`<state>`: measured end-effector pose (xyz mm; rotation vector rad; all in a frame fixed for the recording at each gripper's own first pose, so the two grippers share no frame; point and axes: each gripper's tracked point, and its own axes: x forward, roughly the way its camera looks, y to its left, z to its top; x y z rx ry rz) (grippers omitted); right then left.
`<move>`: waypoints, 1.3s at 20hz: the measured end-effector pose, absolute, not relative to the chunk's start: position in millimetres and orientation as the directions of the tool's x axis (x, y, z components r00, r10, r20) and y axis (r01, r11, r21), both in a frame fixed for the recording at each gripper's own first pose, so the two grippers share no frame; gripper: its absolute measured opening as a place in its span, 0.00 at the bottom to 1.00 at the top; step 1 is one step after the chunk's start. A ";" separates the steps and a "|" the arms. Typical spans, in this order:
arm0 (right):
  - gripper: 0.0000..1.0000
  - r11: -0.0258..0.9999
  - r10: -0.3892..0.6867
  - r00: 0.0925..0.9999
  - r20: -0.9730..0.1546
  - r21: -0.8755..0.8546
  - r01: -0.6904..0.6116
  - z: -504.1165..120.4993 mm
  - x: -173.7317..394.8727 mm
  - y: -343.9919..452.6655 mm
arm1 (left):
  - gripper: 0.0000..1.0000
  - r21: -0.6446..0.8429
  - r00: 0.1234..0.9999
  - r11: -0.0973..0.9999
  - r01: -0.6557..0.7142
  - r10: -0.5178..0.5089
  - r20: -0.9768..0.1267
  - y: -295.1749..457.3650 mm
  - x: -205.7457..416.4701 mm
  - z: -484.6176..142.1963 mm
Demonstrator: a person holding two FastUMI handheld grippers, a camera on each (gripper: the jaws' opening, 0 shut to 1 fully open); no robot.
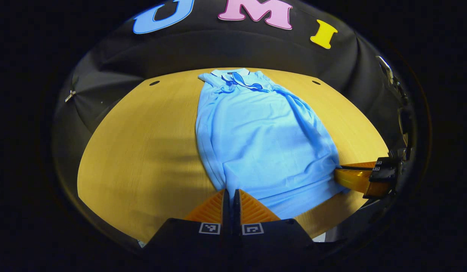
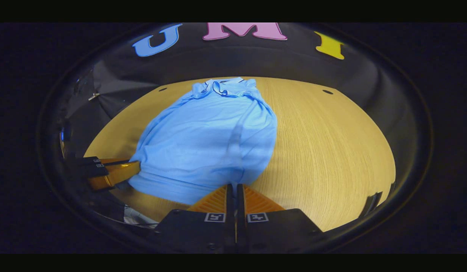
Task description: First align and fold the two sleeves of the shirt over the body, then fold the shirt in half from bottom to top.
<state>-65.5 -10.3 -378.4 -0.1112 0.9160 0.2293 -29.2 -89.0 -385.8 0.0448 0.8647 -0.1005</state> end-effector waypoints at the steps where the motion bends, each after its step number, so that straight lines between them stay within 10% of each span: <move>1: 0.06 0.970 0.149 0.578 -0.802 0.004 -0.243 -377.6 -65.6 -10.8 | 0.07 -0.009 0.636 0.995 0.104 -0.073 -0.768 -88.5 -29.0 -386.2; 26: 0.11 0.924 0.289 0.747 -0.598 -0.029 -0.381 -229.5 199.5 45.5 | 0.06 -0.061 0.771 0.996 0.067 -0.091 -0.630 -72.3 194.4 -221.0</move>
